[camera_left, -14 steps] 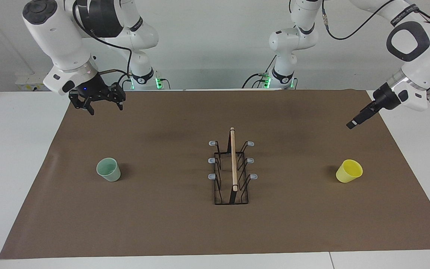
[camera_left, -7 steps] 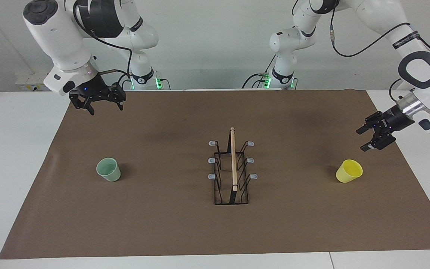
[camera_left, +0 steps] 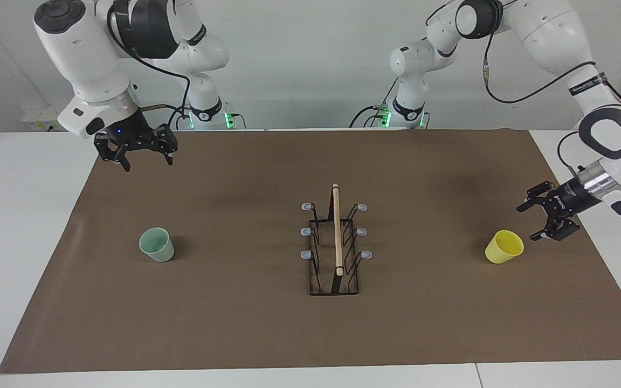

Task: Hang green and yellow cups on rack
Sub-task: 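Grasp the yellow cup with the left gripper while the right gripper grasps the green cup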

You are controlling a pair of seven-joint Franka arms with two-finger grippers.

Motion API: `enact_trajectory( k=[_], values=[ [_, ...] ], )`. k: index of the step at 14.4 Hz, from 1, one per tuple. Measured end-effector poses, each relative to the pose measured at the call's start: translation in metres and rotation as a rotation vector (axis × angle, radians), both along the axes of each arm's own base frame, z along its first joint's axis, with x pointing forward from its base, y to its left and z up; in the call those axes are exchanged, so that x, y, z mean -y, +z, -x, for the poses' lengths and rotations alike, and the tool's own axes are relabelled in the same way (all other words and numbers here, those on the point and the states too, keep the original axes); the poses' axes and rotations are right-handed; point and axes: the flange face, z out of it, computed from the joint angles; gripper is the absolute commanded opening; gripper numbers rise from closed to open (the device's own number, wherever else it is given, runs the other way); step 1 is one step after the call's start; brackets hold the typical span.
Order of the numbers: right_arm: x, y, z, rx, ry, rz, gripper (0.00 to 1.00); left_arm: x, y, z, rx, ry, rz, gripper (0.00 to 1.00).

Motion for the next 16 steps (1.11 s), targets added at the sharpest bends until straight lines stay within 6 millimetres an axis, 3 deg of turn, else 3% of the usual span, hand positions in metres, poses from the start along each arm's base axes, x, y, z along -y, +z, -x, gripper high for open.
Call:
enact_trajectory(
  k=[6,9,12,16],
  values=[
    [0.0,-0.095,-0.031,0.003,0.1,0.123,1.0,-0.029,-0.044,-0.005,-0.009,0.104,0.036,1.0],
    [0.001,-0.131,-0.044,-0.035,0.196,0.186,1.0,-0.045,-0.071,-0.008,-0.007,0.162,0.034,1.0],
    [0.003,-0.147,-0.044,-0.098,0.271,0.237,1.0,-0.046,-0.088,-0.012,0.004,0.245,0.077,1.0],
    [-0.01,-0.146,-0.036,-0.203,0.515,0.342,1.0,-0.037,-0.109,-0.005,-0.046,0.342,0.181,1.0]
  ],
)
